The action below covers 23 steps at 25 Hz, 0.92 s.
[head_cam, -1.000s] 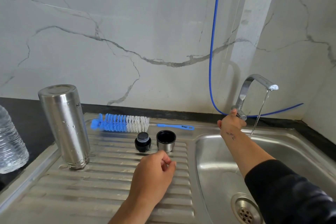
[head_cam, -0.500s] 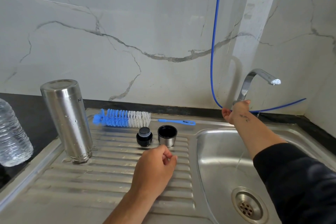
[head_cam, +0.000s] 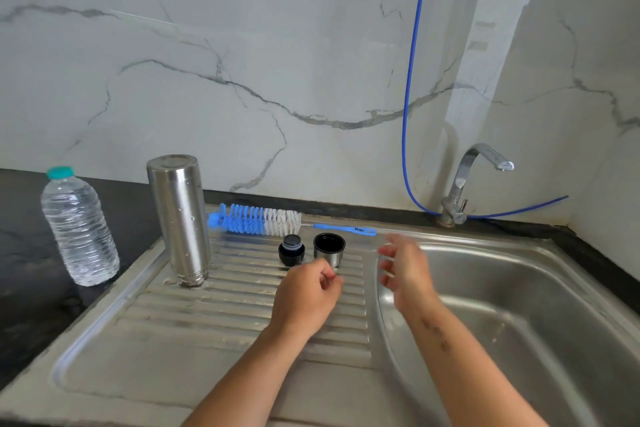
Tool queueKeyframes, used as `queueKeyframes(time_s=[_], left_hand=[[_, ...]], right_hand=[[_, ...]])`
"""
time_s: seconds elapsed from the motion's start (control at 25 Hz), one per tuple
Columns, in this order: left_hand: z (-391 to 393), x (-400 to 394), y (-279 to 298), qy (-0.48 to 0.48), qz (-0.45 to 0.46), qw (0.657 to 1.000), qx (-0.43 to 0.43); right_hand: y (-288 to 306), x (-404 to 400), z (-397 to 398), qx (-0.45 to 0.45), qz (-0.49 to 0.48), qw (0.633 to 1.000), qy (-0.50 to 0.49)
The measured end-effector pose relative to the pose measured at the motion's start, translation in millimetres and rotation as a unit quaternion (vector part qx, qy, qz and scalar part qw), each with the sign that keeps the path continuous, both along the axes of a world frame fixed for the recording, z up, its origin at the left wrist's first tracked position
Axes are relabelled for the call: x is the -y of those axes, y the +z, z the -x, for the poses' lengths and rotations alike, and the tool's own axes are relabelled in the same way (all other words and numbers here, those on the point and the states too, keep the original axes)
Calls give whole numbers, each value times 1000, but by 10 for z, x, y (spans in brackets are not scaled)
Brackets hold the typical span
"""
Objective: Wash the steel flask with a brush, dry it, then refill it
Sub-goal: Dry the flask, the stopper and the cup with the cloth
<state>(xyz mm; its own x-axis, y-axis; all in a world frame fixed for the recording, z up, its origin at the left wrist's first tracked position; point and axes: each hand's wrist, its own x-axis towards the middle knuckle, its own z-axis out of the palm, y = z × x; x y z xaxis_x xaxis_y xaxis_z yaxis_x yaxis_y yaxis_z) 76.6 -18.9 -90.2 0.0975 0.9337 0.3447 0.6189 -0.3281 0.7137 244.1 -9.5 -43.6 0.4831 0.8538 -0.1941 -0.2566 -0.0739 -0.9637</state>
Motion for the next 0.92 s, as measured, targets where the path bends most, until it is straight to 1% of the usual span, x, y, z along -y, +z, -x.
queueKeyframes(time_s=[0.08, 0.12, 0.2, 0.24, 0.28, 0.36, 0.44, 0.48, 0.56, 0.68, 0.76, 0.84, 0.92], left_hand=[[83, 122, 74, 4, -5, 1000, 18], [147, 171, 120, 11, -11, 999, 28], [353, 291, 256, 47, -49, 997, 42], [482, 332, 346, 85, -75, 992, 55], [651, 371, 455, 142, -95, 983, 70], [1026, 341, 674, 268, -104, 953, 91], [1426, 208, 833, 350, -61, 930, 96], [1585, 141, 904, 362, -32, 926, 100], [1769, 5, 990, 335, 1, 935, 112], [1851, -121, 1049, 270, 20, 956, 109], [1888, -189, 1044, 250, 37, 961, 116], [1935, -247, 1004, 242, 37, 962, 116], [1937, -254, 988, 237, 20, 965, 107]], right_hand=[[-56, 305, 260, 109, -47, 991, 60], [-83, 405, 340, 146, -69, 984, 75], [-148, 564, 415, 176, -85, 977, 90], [-190, 601, 419, 185, -83, 975, 95], [-226, 633, 433, 193, -81, 973, 102], [-280, 653, 449, 212, -82, 967, 111], [-286, 674, 504, 229, -89, 961, 130], [-286, 685, 537, 237, -95, 957, 140], [-304, 710, 583, 261, -103, 948, 153], [-337, 723, 610, 288, -108, 937, 165], [-354, 714, 607, 294, -107, 935, 167], [-366, 703, 613, 296, -103, 933, 175], [-375, 695, 623, 299, -97, 931, 184]])
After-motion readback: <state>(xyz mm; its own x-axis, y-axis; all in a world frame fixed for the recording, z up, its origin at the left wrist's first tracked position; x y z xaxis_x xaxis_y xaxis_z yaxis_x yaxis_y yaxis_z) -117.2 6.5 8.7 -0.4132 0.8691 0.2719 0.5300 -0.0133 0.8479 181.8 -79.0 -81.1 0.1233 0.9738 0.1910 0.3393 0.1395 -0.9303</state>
